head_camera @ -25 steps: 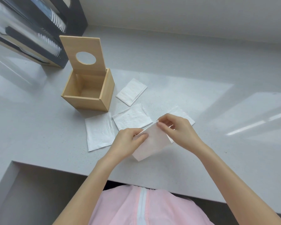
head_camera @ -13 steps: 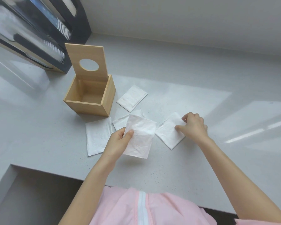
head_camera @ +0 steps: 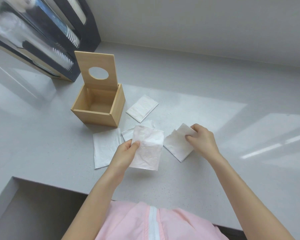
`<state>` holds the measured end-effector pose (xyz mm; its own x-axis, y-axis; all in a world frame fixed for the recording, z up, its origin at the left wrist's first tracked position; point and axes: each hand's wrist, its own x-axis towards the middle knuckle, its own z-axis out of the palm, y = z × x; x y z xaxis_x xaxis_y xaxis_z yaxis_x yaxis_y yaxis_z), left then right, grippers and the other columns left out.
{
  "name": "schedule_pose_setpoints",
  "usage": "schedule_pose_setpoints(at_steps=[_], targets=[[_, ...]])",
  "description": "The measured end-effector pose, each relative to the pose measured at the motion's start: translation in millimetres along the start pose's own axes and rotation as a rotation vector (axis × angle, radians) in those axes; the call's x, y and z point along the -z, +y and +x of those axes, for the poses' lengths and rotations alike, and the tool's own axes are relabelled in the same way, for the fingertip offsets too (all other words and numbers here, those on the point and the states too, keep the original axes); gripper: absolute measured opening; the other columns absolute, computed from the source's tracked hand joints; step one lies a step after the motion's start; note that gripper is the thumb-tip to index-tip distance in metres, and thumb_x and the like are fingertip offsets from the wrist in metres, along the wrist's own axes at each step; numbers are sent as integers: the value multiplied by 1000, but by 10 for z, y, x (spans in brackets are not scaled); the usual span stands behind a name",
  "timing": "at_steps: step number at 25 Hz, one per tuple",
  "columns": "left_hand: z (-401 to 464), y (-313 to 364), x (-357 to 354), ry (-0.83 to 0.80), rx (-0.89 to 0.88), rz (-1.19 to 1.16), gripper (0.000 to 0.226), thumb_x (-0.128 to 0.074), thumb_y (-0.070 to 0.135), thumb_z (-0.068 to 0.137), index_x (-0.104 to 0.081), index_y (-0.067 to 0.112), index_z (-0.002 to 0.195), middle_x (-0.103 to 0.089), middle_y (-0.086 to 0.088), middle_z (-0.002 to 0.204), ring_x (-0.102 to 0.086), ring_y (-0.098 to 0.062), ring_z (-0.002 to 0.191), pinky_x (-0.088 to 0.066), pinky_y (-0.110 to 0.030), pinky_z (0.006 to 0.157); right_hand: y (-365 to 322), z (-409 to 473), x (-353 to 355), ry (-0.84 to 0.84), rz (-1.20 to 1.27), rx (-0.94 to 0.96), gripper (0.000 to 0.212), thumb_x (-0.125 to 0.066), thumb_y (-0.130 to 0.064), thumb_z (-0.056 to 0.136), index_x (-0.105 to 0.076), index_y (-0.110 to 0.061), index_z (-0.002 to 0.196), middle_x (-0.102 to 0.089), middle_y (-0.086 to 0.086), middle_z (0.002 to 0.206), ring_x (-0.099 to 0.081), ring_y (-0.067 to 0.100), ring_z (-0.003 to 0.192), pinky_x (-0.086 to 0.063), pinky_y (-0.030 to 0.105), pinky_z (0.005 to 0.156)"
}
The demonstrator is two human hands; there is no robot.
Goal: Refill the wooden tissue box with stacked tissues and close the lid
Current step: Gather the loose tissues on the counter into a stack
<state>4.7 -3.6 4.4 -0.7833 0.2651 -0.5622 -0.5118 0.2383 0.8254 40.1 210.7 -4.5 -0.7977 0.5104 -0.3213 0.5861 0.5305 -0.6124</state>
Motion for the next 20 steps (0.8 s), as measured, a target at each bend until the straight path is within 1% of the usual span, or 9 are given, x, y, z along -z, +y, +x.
schedule_pose_setpoints(at_steps=[3, 6, 8, 10, 12, 14, 16, 18, 20], targets=[[-24, 17, 36, 2, 13, -11, 26, -41, 21, 96, -64, 18, 84, -68, -1, 89, -62, -22, 92, -44, -34, 89, -162, -147, 158, 0, 184, 92, 9, -57, -10, 82, -52, -7, 76, -47, 0, 67, -41, 19, 65, -28, 23, 50], [-48, 40, 70, 17, -10, -12, 27, -40, 21, 96, -64, 19, 83, -67, 0, 89, -62, -22, 93, -45, -33, 87, -299, -273, 367, -132, 127, 203, 19, -59, -12, 82, -49, -14, 66, -42, -4, 59, -37, 13, 55, -28, 15, 41], [-44, 57, 85, 24, -23, -13, 28, -40, 22, 96, -65, 20, 83, -68, -1, 92, -62, -23, 100, -44, -36, 96, -368, -321, 474, -272, 9, 247, 16, -59, -15, 82, -51, -7, 71, -42, -2, 62, -36, 13, 54, -25, 17, 44], [-52, 62, 87, 15, -31, -14, 29, -40, 23, 96, -67, 20, 84, -69, -2, 96, -62, -25, 106, -41, -39, 102, -451, -370, 537, -411, -74, 278, 18, -61, -17, 81, -50, -10, 68, -42, -4, 61, -35, 10, 53, -25, 23, 49], [-73, 65, 70, -32, -31, -17, 29, -40, 24, 96, -68, 18, 89, -70, -3, 98, -63, -24, 106, -41, -40, 102, -556, -428, 560, -557, -151, 309, 28, -63, -19, 79, -44, -17, 59, -40, -10, 56, -34, 5, 48, -26, 22, 49], [-92, 58, 48, -104, -22, -16, 31, -40, 27, 96, -69, 16, 95, -72, -3, 100, -66, -21, 101, -44, -39, 99, -667, -474, 531, -665, -223, 336, 23, -65, -22, 79, -48, -17, 64, -44, -10, 60, -40, 8, 55, -31, 24, 54], [-116, 39, 21, -166, -12, -12, 32, -41, 32, 95, -70, 17, 97, -73, -4, 101, -67, -19, 97, -46, -38, 94, -752, -478, 466, -680, -260, 356, 17, -63, -23, 80, -51, -15, 71, -47, -4, 68, -42, 15, 61, -32, 29, 57], [-115, 7, 0, -189, 11, 10, 36, -42, 42, 90, -69, 20, 101, -70, -6, 111, -63, -22, 107, -42, -41, 100, -808, -447, 387, -645, -292, 369, 22, -62, -22, 81, -46, -16, 67, -43, -3, 66, -39, 15, 59, -29, 25, 53], [-120, -10, -16, -215, 19, 18, 39, -38, 42, 91, -66, 22, 107, -67, -7, 118, -59, -22, 115, -39, -44, 104, -841, -408, 312, -614, -308, 370, 29, -60, -20, 81, -39, -19, 61, -40, -5, 62, -37, 12, 54, -27, 19, 45]])
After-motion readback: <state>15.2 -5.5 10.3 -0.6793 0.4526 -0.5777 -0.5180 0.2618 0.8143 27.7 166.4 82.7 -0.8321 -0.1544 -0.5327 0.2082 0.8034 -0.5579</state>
